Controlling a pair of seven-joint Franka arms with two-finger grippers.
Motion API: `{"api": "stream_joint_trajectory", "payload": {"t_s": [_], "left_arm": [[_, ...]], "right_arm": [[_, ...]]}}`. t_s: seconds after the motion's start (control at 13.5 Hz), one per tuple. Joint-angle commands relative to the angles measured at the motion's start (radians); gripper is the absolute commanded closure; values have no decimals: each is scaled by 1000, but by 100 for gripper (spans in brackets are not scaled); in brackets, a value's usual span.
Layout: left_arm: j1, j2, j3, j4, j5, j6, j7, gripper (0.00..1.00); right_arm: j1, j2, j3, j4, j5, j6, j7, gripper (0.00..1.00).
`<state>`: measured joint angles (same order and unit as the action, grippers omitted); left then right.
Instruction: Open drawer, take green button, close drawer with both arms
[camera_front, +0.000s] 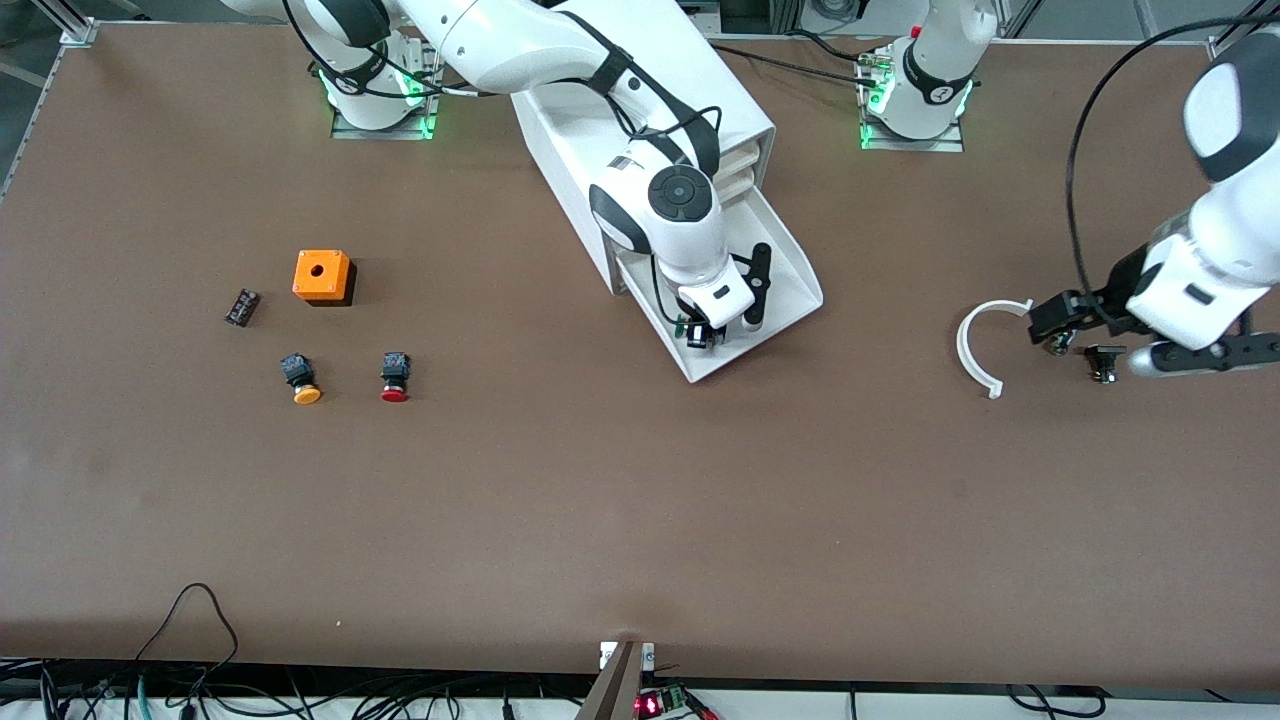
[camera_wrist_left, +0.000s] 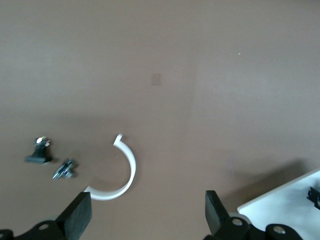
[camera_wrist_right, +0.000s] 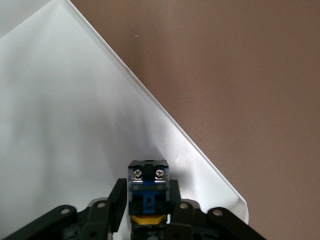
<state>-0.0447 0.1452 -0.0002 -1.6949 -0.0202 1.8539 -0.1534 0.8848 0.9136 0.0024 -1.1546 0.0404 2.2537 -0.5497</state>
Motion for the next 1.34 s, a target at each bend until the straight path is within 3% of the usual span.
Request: {"api": "stream_joint_trajectory", "payload": {"t_s": [0.0,0.22,0.52,0.97,1.26], "left_arm": [[-11,26,-23,-61,-15,117,-58,0],[-27,85,-53,-119,-15,258,-170,0],[-78,177,-104,-258,-15,555,-394,0],[-168,299,-112,-270,-15,668,-615,0],[-187,301,-158,-385,-17,787,-765,0]], "right_arm": [[32,8,-10,18,-63,1,-3,72],[52,-21,-9,24,-85,-38,-6,77],[60,-61,-4,55,-116,-150,-15,83],[-7,-136,-4,81,-111,-276,-166,83],[-81,-173,-10,73,-102,-316,-318,83]]}}
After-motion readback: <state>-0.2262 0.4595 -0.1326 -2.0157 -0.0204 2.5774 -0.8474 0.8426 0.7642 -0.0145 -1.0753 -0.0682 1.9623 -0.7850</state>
